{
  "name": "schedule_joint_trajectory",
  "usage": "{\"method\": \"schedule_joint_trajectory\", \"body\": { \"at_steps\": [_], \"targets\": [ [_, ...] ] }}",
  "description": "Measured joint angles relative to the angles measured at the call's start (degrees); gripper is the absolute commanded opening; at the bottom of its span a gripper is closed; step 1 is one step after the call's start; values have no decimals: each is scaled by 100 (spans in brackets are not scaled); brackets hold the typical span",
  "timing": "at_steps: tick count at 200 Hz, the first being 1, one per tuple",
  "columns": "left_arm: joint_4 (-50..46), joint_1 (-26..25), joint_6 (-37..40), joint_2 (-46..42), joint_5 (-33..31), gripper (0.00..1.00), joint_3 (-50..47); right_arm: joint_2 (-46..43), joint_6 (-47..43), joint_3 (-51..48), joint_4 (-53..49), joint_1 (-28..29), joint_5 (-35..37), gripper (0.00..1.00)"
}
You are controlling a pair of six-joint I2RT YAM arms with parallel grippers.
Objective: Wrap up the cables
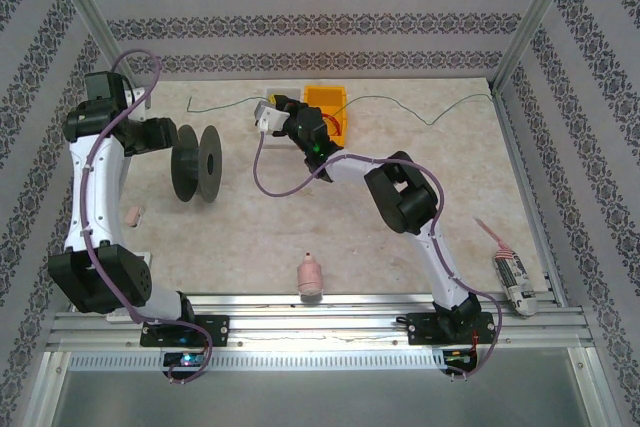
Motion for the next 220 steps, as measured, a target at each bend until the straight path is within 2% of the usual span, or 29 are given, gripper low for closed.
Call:
{"method": "schedule_joint_trajectory", "body": {
  "at_steps": [48, 142, 220],
  "targets": [
    [127, 358, -153, 289, 579, 67, 197, 0, -208, -50, 280, 72, 22, 0],
    [210, 352, -310, 946, 1180, 67, 922, 0, -374, -52, 407, 216, 22, 0],
    [345, 7, -315, 946, 1331, 67, 634, 55, -374, -52, 404, 216, 44, 0]
  ]
}}
